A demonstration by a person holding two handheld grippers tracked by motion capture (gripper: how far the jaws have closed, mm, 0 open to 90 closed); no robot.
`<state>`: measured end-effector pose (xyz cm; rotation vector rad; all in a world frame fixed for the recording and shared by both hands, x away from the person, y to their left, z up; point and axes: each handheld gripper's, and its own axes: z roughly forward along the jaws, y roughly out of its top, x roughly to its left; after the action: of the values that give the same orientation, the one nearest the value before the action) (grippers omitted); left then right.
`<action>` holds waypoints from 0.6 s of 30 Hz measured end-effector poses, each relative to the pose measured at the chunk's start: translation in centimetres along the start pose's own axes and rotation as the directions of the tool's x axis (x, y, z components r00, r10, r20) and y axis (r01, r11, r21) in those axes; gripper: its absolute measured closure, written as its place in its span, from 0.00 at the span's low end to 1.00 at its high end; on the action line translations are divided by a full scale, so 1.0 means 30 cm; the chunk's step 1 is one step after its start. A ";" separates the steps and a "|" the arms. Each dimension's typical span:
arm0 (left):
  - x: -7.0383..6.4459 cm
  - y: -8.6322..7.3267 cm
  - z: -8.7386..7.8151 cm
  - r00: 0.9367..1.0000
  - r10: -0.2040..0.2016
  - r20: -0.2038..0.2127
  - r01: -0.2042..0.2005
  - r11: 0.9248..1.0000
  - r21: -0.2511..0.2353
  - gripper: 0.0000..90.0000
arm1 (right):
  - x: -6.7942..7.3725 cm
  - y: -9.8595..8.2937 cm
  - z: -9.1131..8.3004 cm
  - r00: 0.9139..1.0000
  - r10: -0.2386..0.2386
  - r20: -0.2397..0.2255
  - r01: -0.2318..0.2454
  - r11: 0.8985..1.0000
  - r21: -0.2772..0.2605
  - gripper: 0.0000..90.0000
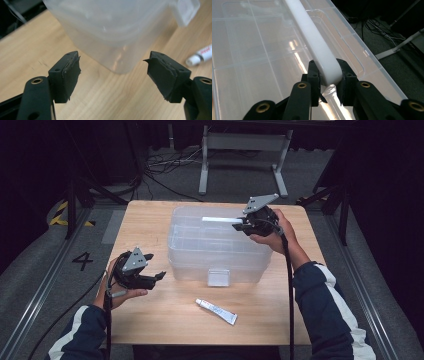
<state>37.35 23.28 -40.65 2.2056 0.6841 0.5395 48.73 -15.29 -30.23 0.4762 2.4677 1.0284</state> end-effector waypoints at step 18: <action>0.012 -0.190 0.109 0.988 -0.101 0.115 0.088 0.990 0.113 0.27 | -0.016 0.003 -0.001 1.000 0.012 -0.023 -0.012 1.000 -0.002 0.84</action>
<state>37.76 25.03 -46.98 2.2717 0.7649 0.3244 49.14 -15.45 -30.03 0.4814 2.4863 1.0472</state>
